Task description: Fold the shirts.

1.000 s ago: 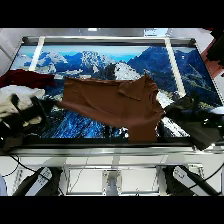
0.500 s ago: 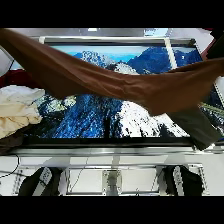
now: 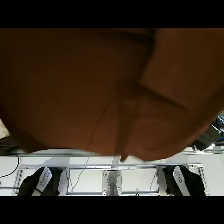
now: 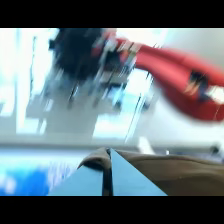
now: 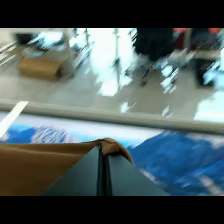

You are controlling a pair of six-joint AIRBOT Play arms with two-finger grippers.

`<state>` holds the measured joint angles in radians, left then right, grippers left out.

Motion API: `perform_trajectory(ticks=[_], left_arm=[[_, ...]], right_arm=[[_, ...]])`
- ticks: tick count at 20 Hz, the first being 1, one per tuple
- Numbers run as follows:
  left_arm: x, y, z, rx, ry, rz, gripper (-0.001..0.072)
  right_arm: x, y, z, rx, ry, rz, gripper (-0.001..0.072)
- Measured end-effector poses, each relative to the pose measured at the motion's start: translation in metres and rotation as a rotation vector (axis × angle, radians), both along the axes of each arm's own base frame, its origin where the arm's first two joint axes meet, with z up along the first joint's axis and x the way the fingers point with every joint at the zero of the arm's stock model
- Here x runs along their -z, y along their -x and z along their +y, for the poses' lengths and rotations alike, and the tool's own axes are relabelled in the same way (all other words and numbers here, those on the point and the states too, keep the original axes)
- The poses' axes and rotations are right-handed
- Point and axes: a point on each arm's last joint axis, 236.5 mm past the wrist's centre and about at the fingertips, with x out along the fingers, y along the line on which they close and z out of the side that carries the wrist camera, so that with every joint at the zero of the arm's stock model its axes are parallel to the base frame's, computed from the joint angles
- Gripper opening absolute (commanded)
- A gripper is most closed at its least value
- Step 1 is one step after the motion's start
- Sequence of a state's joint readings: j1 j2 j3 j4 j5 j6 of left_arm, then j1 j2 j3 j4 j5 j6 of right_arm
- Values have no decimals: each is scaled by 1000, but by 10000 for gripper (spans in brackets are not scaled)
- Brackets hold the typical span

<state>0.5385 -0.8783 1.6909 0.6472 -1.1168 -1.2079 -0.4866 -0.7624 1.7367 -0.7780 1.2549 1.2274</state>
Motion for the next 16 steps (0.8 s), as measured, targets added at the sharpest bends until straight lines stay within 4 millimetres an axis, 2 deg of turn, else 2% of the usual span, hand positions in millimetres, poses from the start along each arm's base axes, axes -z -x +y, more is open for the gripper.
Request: perform_trajectory(ticks=[2,4,7,8,10,11,13,16], left_arm=[[53,-34,0,52,22,166,8],[116,-70,-12,113,24,332,8],[230,-128,-23,95,-25,579,8],[269,-146,-19,54,-41,655,8],[331,-175,-9,-34,-55,752,8],[356,-186,-5,-64,-60,783,8],[394,-204,2,-113,-66,814,9],[428,-215,6,-144,-76,847,9]], right_arm=[[37,-51,1,-125,-82,141,24],[90,-103,7,-225,-136,304,24],[197,-174,19,-281,-150,561,23],[231,-193,21,-279,-149,625,23],[297,-228,23,-252,-161,737,23],[325,-243,21,-228,-177,774,24],[368,-267,15,-175,-203,812,23],[405,-286,10,-131,-223,836,24]])
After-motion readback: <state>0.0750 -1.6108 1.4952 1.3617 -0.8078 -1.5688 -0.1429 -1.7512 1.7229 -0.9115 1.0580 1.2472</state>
